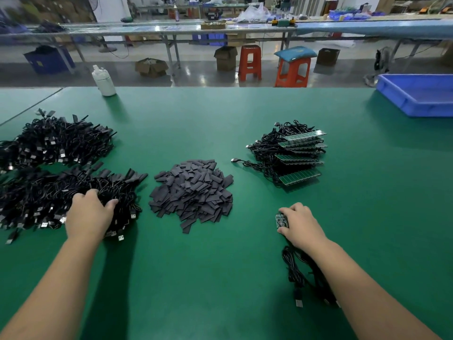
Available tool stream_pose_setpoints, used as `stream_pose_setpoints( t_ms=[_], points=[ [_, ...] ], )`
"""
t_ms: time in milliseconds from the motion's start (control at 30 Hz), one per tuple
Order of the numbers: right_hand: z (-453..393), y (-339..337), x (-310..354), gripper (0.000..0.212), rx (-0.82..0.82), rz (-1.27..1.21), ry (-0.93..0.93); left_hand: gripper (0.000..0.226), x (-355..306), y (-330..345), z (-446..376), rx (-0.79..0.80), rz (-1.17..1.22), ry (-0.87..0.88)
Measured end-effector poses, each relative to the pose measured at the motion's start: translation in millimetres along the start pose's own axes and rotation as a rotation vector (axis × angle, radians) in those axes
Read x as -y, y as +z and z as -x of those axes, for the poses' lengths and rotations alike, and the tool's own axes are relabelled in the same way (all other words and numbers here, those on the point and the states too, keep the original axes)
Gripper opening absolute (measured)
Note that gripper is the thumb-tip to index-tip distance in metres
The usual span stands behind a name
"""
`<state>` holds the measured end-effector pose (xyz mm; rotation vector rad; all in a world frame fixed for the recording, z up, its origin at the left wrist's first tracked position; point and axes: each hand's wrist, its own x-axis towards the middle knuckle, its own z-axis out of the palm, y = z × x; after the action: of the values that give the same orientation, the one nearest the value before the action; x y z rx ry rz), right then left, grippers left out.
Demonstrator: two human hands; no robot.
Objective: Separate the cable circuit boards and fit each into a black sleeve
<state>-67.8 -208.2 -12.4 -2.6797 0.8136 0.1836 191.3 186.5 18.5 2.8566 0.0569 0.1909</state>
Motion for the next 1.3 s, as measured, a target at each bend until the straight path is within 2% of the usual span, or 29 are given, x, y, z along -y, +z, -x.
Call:
stream_pose_setpoints(
  t_ms=[167,333,400,467,533,633,700,767,833,900,933,1100,1300],
  points=[
    [0.4,-5.0,2.5,0.029,-0.095,-0.17,0.078,0.055,-2.3,3.1,-0.7,0.005,0.06,0.029],
    [1.5,-16.1,6.1,0.02,-0.142,-0.225,0.055,0.053,-6.0,-2.5,2.1,-0.055,0.041,0.0],
    [2.4,-20.0,8.2,0.018,-0.146,-0.249,0.047,0.048,-19.3,-4.8,11.5,-0.132,0.016,0.074],
    [2.9,-22.8,12.1,0.015,-0.147,-0.279,0.047,0.036,-45.4,-5.7,27.0,-0.178,0.066,0.238],
    [3.4,-24.6,17.8,0.014,-0.15,-0.303,0.039,0.026,-82.7,-1.9,52.8,-0.07,0.181,0.445],
    [4.5,-25.3,26.7,0.013,-0.153,-0.324,0.021,0.02,-142.6,16.2,112.6,0.273,0.458,0.61],
    [5.7,-25.1,31.6,0.013,-0.16,-0.336,0.007,0.031,-175.7,34.2,152.6,0.471,0.581,0.607],
    [6.9,-25.3,34.9,0.014,-0.164,-0.335,-0.027,0.046,-200.1,49.9,182.0,0.646,0.651,0.533],
    [7.8,-25.7,37.4,0.014,-0.16,-0.327,-0.064,0.045,-216.1,56.5,195.4,0.731,0.69,0.443],
    [9.2,-26.6,38.2,0.012,-0.164,-0.319,-0.078,0.023,-226.0,58.2,198.3,0.717,0.664,0.427],
    [9.9,-27.5,37.8,0.012,-0.17,-0.31,-0.08,0.019,-229.0,58.2,198.9,0.687,0.646,0.429],
    [14.4,-32.5,36.2,0.016,-0.158,-0.245,-0.105,0.025,-234.7,55.2,201.1,0.627,0.575,0.433],
    [17.5,-35.7,35.5,0.019,-0.22,-0.21,-0.105,0.026,-239.1,51.7,207.7,0.535,0.567,0.414]
  ],
)
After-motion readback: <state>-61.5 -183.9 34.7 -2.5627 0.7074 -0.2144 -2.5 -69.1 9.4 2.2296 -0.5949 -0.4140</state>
